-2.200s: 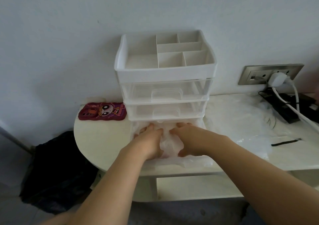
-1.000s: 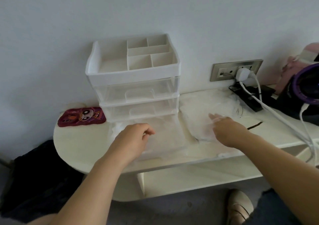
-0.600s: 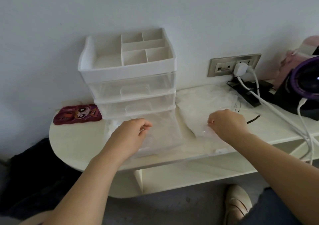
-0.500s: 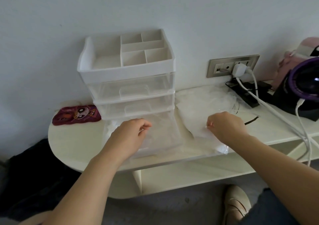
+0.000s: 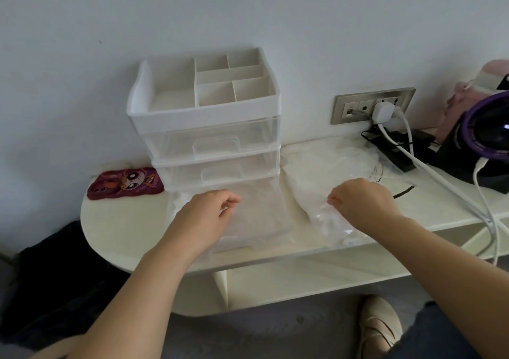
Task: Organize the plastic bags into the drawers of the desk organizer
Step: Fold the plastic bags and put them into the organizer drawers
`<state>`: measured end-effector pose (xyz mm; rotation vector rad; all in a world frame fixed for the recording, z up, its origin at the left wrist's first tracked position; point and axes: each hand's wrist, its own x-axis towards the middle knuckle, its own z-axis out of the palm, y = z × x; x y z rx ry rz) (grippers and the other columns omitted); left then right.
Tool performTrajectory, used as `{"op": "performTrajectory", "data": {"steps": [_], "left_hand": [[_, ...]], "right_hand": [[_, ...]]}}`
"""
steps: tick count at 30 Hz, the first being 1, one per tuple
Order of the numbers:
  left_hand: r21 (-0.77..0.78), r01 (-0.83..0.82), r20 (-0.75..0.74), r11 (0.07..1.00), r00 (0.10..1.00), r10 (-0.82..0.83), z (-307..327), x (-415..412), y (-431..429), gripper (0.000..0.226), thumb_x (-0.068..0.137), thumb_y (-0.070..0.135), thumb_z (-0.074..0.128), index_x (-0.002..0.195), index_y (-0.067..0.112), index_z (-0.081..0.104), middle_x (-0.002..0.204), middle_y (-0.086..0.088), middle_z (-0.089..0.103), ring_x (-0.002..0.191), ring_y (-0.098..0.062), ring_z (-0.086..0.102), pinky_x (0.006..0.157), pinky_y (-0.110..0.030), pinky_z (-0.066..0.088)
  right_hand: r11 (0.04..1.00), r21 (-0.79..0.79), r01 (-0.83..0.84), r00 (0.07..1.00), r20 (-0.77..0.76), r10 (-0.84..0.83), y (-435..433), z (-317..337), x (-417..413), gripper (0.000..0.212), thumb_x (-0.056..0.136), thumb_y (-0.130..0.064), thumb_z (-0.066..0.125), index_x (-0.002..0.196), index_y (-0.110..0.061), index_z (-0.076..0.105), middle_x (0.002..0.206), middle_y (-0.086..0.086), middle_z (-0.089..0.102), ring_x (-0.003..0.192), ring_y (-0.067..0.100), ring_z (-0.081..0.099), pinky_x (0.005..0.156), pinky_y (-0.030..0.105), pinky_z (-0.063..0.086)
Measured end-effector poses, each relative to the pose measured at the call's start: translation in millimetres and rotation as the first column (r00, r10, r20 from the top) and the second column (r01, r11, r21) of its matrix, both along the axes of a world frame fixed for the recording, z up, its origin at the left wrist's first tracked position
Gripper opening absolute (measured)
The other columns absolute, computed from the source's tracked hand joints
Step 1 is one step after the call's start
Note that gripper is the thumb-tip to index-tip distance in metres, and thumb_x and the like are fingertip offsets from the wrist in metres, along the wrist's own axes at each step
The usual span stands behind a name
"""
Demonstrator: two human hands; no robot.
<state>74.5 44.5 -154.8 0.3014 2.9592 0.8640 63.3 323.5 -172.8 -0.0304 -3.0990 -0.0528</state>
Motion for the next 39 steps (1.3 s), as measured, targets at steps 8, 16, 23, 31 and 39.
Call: {"op": "performTrajectory", "data": {"steps": [8,16,23,31,39], "left_hand": [[0.215,0.064,-0.068,0.975,0.996,-0.05,19,11,16,0.014,0.093,0.031,0.054,0.101,0.035,0.065,0.09,0.026,0.065,0.086,0.016,0.057,0.073,-0.002,0.04],[0.791,-0.225,0.47,0.57,0.82,-0.328,48,20,10,0.086,0.064,0.08,0.051,0.111,0.011,0.069,0.111,-0.012,0.069,0.103,-0.024,0.067,0.085,-0.034,0.056],[0.779,-0.278,0.382,0.562,0.921,-0.074,50,20,-4,0.019,0.092,0.021,0.058,0.103,0.01,0.068,0.096,-0.002,0.074,0.091,-0.017,0.071,0.078,-0.032,0.058],[0.546,-0.468,0.463,0.695,0.86,0.215,34,0,-33,0.018,0.097,0.01,0.049,0.096,0.002,0.064,0.091,-0.012,0.071,0.076,-0.022,0.071,0.068,-0.029,0.058],[0.464,-0.458,0.411,0.758,0.869,0.274,21,-11,-30,0.021,0.097,0.007,0.041,0.092,0.007,0.061,0.087,-0.009,0.071,0.068,-0.021,0.071,0.069,-0.034,0.058]], "right_hand": [[0.856,-0.509,-0.095,0.995,-0.012,0.103,-8,58,36,0.02,0.083,-0.038,0.063,0.064,-0.033,0.063,0.063,-0.025,0.063,0.052,-0.004,0.055,0.047,0.011,0.034],[0.432,-0.872,-0.23,0.949,-0.299,-0.099,-70,58,41,0.022,0.085,-0.03,0.066,0.066,-0.021,0.058,0.044,-0.018,0.05,0.039,0.001,0.04,0.04,0.009,0.031],[0.6,-0.717,-0.355,0.914,-0.402,0.06,-120,39,36,0.024,0.079,-0.048,0.063,0.068,-0.032,0.049,0.067,-0.021,0.05,0.06,-0.002,0.047,0.053,0.012,0.029],[0.82,-0.417,-0.392,0.918,-0.235,0.32,-144,18,14,0.033,0.086,-0.045,0.061,0.115,-0.031,0.06,0.116,-0.009,0.051,0.108,0.013,0.05,0.098,0.027,0.036],[0.868,-0.357,-0.346,0.931,-0.019,0.364,-153,12,-2,0.036,0.095,-0.033,0.049,0.13,-0.025,0.054,0.135,-0.004,0.05,0.122,0.019,0.044,0.102,0.03,0.034]]}}
